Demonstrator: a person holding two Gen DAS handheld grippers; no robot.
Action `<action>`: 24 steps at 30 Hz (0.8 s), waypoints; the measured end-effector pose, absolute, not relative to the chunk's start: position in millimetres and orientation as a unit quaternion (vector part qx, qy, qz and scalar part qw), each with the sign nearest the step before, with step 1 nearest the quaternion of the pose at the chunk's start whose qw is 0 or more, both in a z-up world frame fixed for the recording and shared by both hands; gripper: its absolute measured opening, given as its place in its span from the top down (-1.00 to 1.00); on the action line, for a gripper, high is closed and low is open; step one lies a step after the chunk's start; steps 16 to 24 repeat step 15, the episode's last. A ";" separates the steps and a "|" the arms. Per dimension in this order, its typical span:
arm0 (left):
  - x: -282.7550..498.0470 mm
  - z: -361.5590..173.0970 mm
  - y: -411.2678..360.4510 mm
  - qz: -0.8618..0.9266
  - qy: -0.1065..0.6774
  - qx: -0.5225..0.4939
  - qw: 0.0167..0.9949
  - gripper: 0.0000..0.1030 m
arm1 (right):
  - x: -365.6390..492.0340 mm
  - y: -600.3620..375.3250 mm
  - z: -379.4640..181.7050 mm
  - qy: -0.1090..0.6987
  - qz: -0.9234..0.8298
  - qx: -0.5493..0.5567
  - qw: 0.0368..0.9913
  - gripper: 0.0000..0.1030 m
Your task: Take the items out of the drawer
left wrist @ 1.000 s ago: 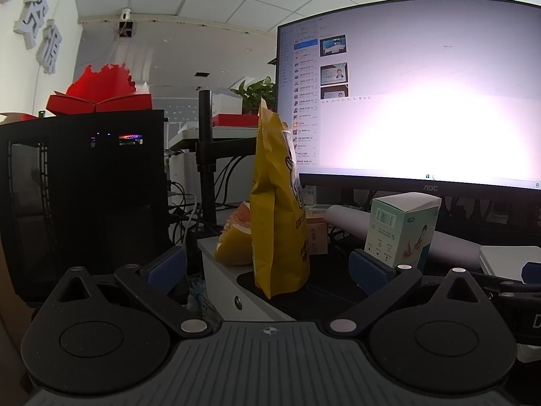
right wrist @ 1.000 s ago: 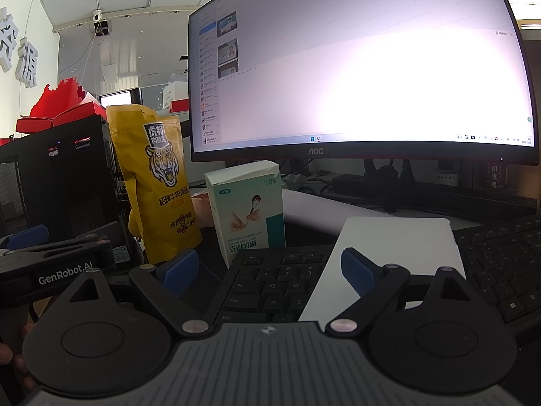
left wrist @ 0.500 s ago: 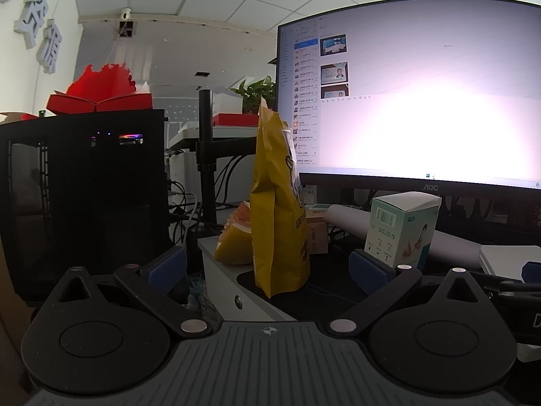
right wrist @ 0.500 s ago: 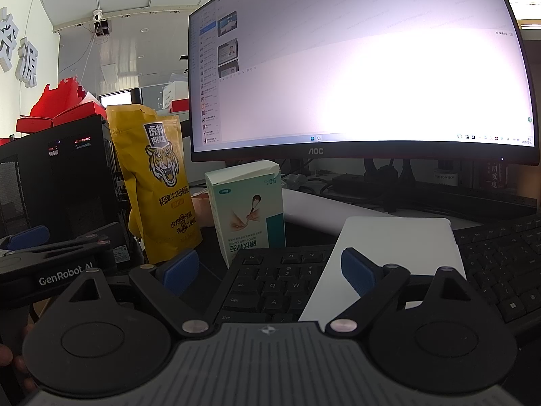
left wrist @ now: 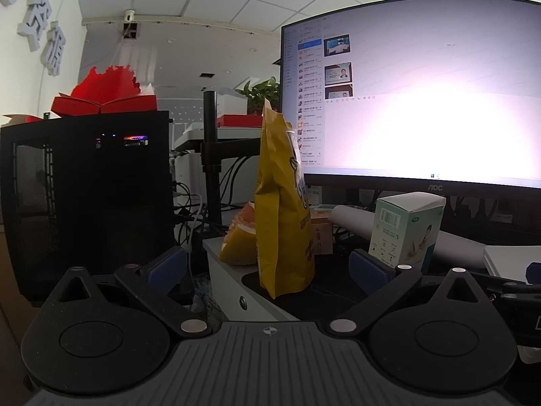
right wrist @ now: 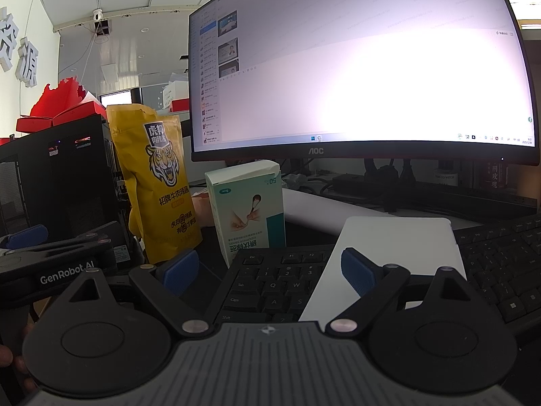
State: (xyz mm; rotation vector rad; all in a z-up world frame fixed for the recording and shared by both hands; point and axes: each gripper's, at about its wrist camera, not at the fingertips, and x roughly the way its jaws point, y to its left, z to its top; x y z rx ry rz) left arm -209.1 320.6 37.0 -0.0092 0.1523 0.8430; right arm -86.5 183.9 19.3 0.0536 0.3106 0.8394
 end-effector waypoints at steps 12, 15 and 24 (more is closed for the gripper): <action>-209.0 35.0 320.8 0.398 0.078 -0.008 0.914 -0.99 | -87.6 185.9 19.1 0.150 0.405 0.026 0.901 -0.77; -208.8 34.9 320.6 0.396 0.078 -0.007 0.915 -0.99 | -88.7 185.1 19.2 0.150 0.405 0.026 0.901 -0.77; -208.8 34.9 320.6 0.396 0.078 -0.007 0.915 -0.99 | -88.7 185.1 19.2 0.150 0.405 0.026 0.901 -0.77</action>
